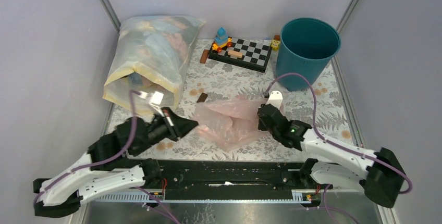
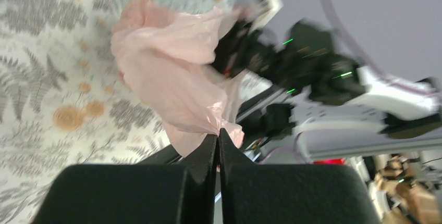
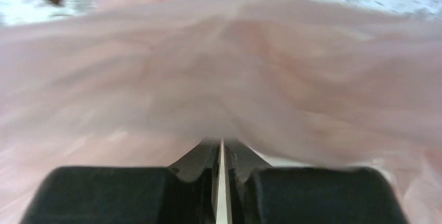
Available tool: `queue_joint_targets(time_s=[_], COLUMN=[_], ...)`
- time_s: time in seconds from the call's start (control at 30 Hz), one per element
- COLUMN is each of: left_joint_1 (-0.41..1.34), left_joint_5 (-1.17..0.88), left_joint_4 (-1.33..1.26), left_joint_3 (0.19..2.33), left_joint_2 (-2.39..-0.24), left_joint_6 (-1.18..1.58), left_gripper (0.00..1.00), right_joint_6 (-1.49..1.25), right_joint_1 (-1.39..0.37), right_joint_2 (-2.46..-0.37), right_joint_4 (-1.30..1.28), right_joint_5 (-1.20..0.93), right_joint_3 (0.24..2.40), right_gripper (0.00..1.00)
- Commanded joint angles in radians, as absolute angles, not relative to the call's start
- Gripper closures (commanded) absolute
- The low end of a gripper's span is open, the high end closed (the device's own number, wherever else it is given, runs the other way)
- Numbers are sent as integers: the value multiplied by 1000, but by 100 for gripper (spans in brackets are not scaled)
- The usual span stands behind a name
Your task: Put the trash bags into the trash bin
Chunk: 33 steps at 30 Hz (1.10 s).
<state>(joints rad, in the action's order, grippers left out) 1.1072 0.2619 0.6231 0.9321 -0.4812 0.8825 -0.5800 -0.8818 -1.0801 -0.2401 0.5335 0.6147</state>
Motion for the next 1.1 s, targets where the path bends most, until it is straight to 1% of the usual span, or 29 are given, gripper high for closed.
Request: queue_joint_targets(time_s=[0.0,0.13,0.3,0.4,0.5,0.6,0.73,0.77,0.83,0.93,1.07], left_joint_1=[1111,1111,1111,1111,1111,1111,1111,1111,1111,1097,995], left_joint_5=[159,148,140,144,131,115,118,123,146,179,44], left_joint_4=[535,484,408,397,383,380,370,368,364,327,303], left_joint_3=[824,790,788,806,828,863,908,919,940,963,1069], left_joint_2=[-549,-596,-610,-631,-665,-705,-751,-761,-775,-798,-901], left_joint_6=[863,857,841,829,816,801,776,770,763,762,757], left_gripper=[100,100,100,100,100,100,100,100,100,100,100], right_joint_6=[-507,-504,-504,-499,-495,-477,-467,-476,-486,-493,-534], right_joint_1=[-886,-886,-887,-888,-892,-896,-895,-896,-896,-896,-896], right_joint_2=[-972,-954,-971,-982,-1013,-1082,-1234,-1263,-1322,-1406,-1539], right_joint_4=[-145,-91,53,160,256,301,279,275,289,339,375], right_joint_5=[320,201,61,-32,-70,-44,52,123,200,231,205], right_joint_3=[612,592,544,520,509,543,646,672,693,717,780], right_gripper=[86,85,83,86,88,93,100,100,100,100,100])
